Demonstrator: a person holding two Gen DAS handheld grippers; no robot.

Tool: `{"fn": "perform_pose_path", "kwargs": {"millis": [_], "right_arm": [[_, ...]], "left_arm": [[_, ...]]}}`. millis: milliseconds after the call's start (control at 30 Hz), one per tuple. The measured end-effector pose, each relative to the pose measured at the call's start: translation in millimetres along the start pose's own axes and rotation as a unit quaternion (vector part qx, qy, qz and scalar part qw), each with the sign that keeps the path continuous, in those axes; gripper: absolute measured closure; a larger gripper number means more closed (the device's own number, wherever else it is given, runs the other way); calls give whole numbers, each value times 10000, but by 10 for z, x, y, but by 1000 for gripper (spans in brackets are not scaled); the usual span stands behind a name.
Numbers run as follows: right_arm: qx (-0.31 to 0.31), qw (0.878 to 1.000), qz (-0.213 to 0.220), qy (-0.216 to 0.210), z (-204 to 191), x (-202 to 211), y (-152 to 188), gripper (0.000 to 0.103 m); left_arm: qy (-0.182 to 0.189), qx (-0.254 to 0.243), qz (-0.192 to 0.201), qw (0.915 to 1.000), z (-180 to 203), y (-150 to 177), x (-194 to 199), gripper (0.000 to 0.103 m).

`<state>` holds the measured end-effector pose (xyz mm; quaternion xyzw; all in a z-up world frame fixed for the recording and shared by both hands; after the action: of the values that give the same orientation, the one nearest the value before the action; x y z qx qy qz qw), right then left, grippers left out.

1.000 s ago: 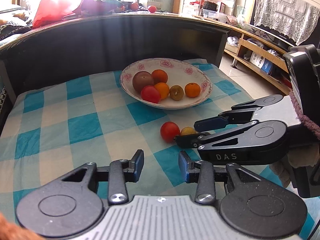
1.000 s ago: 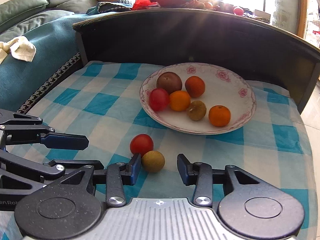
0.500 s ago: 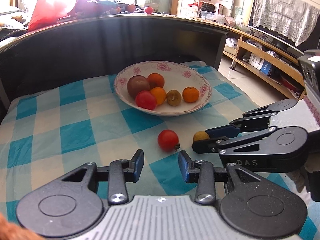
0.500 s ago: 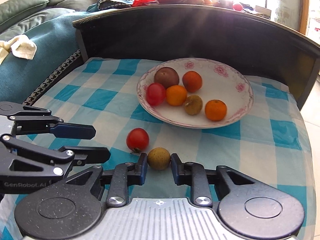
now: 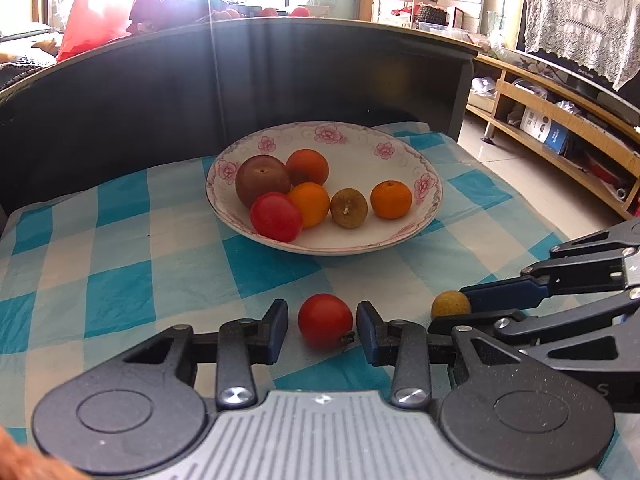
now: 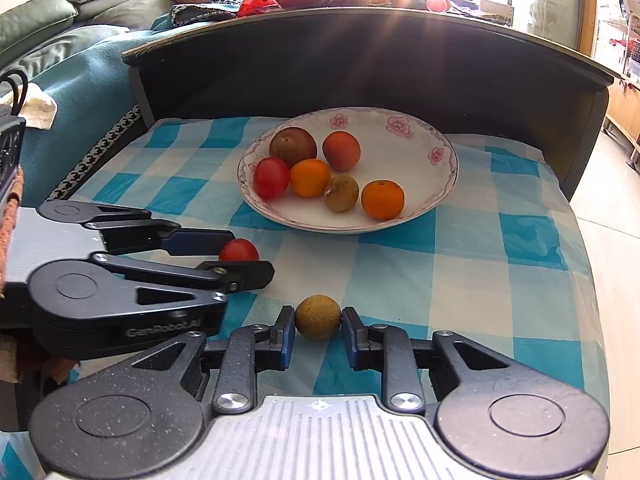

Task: Organize fruits
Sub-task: 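Grasp the red tomato with the left tool while the right tool grasps the brown kiwi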

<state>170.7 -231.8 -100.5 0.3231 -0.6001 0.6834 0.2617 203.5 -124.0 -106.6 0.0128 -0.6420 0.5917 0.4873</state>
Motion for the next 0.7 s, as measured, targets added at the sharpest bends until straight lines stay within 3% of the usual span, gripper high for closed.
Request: {"fn": "perform_pose_path", "kwargs": {"millis": [267,700], "right_arm": [[-6,10000,2,32,4,-8,8,84],[73,9999,-41,146,-26,-8,10,84]], "left_arm": [[-7,-27,-16,10000,39,23,36,65],[37,-4,-202,9998,37,142,294,66]]}}
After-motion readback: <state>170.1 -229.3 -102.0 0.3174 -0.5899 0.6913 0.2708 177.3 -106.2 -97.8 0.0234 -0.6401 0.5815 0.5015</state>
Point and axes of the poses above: each gripper's, at about its wrist camera, not at the fingertips, and x roughly against the way its jaws point, z to its right, y to its underside, the point moved 8 cm from there along -x, roughly the way its jaws point, and after that the axes turned 10 degrees about y, right-handed, at the moved point
